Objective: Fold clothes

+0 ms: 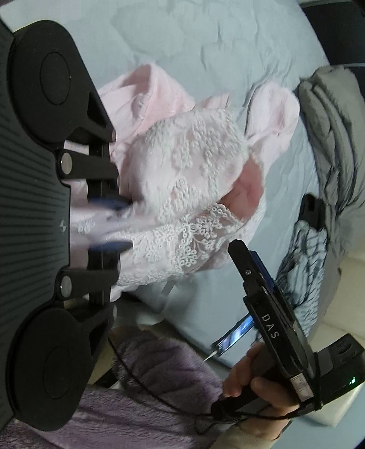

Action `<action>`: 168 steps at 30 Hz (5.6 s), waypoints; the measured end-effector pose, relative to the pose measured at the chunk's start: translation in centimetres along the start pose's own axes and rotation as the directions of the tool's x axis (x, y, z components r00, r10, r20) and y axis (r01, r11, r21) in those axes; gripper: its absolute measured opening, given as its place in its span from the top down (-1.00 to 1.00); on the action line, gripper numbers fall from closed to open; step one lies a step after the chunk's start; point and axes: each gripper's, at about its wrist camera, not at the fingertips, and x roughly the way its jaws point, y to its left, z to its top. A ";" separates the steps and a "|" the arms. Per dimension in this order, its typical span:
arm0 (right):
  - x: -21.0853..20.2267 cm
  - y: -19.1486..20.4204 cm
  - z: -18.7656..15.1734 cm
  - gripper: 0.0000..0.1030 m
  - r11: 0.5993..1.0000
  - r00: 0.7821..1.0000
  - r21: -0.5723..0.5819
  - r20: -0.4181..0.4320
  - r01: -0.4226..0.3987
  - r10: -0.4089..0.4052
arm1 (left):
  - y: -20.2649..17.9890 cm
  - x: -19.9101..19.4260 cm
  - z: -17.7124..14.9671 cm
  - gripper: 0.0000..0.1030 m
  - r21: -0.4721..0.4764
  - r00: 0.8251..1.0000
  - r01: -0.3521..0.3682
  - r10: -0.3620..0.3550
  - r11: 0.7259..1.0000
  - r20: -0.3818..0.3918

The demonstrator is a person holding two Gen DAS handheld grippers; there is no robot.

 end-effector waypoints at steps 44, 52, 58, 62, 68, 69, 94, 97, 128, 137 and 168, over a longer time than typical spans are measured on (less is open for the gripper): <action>2.5 1.8 0.2 0.85 0.995 0.992 0.045 -0.086 -0.089 0.093 | -0.2 0.1 3.7 0.05 -0.080 0.990 -0.052 0.062 0.995 0.129; 1.3 1.6 -0.7 0.85 0.984 0.983 0.052 -0.062 -0.168 0.171 | 1.9 1.7 4.5 0.39 -0.217 0.998 0.003 0.011 0.976 0.066; 1.0 1.9 -0.5 0.75 0.985 0.984 0.018 -0.055 -0.169 0.170 | 1.4 1.1 4.2 0.87 -0.190 0.997 -0.025 0.038 0.981 0.061; 0.0 1.6 0.4 0.21 0.986 0.987 0.024 0.000 -0.162 0.162 | 1.8 -0.6 3.4 0.90 -0.224 0.993 -0.074 0.094 0.972 0.078; -0.4 0.6 2.6 0.10 0.994 0.993 0.060 0.078 -0.094 0.089 | 4.1 -2.8 2.1 0.91 -0.309 0.981 -0.148 0.179 0.940 0.075; -0.1 0.6 3.0 0.10 0.995 0.994 0.059 0.085 -0.076 0.071 | 4.4 -3.1 1.9 0.91 -0.318 0.980 -0.154 0.187 0.935 0.075; 4.1 2.1 7.9 0.89 0.966 0.951 -0.007 0.180 0.258 -0.252 | 8.8 -8.6 1.2 0.93 -0.469 0.916 -0.233 0.354 0.852 0.187; 1.0 1.6 8.8 0.91 0.960 0.920 0.049 0.276 0.275 -0.278 | 8.4 -9.9 3.3 0.94 -0.452 0.889 -0.231 0.376 0.862 0.263; -11.7 5.0 10.7 0.92 0.941 0.833 -0.028 0.475 0.337 -0.284 | 5.8 -17.2 10.0 0.95 -0.343 0.729 -0.236 0.399 0.909 0.557; -1.1 2.0 2.1 0.92 0.973 0.977 -0.081 0.008 0.214 -0.214 | 5.6 -6.3 2.8 0.95 -0.320 0.951 -0.221 0.276 0.921 0.138; -2.1 3.6 0.7 0.04 0.917 0.999 -0.397 -0.035 -0.030 0.017 | 2.3 -3.1 -0.5 -0.10 0.055 0.953 -0.301 0.302 0.952 0.003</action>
